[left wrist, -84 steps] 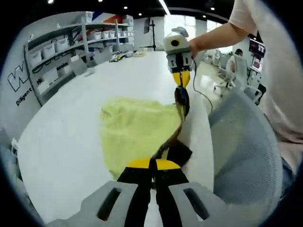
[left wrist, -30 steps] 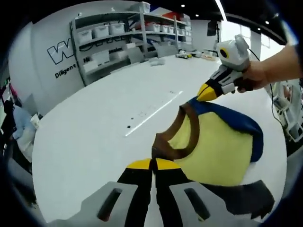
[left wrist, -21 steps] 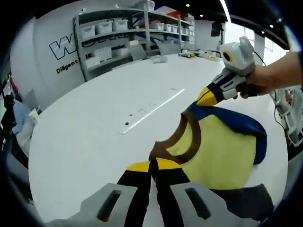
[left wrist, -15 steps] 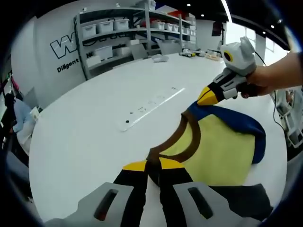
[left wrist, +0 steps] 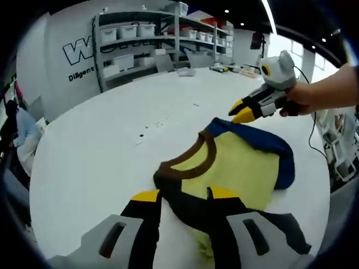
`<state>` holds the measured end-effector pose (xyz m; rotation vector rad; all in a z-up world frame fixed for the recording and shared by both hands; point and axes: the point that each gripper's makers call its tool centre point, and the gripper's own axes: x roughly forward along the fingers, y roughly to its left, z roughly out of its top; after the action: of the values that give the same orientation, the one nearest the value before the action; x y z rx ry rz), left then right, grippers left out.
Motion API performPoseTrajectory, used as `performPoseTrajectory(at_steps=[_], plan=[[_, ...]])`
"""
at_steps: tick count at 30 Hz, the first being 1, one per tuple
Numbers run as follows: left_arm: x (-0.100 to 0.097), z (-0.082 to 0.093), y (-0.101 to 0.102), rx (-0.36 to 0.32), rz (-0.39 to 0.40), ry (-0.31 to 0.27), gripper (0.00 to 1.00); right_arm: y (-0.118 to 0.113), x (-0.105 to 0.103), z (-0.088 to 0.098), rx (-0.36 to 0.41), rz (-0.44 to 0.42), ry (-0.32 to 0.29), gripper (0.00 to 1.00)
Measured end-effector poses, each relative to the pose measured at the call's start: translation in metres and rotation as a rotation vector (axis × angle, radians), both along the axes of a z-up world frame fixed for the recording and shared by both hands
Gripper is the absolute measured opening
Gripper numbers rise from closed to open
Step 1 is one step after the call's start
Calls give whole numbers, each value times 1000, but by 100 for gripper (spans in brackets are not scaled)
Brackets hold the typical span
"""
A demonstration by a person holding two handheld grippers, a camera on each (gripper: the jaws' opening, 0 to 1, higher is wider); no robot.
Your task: Fold the garment on the visible template until the final outline fits inside the template.
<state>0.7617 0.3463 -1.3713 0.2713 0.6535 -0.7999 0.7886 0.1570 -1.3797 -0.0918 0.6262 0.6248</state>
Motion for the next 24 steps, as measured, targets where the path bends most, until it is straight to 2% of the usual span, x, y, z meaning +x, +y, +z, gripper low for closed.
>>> performPoseTrajectory(at_steps=[2, 7, 11, 18, 24], plan=[[-10, -2, 3, -4, 5, 5, 39, 0, -8, -1, -8, 9, -4, 17], [-38, -6, 11, -32, 28, 28, 42, 4, -33, 0, 31, 14, -2, 19], [-72, -10, 15, -59, 58, 41, 45, 4, -49, -2, 45, 20, -3, 22], [-126, -18, 7, -102, 68, 66, 47, 4, -81, -6, 47, 21, -2, 25], [-166, -29, 0, -100, 65, 90, 49, 0, -106, -6, 49, -10, -18, 28]])
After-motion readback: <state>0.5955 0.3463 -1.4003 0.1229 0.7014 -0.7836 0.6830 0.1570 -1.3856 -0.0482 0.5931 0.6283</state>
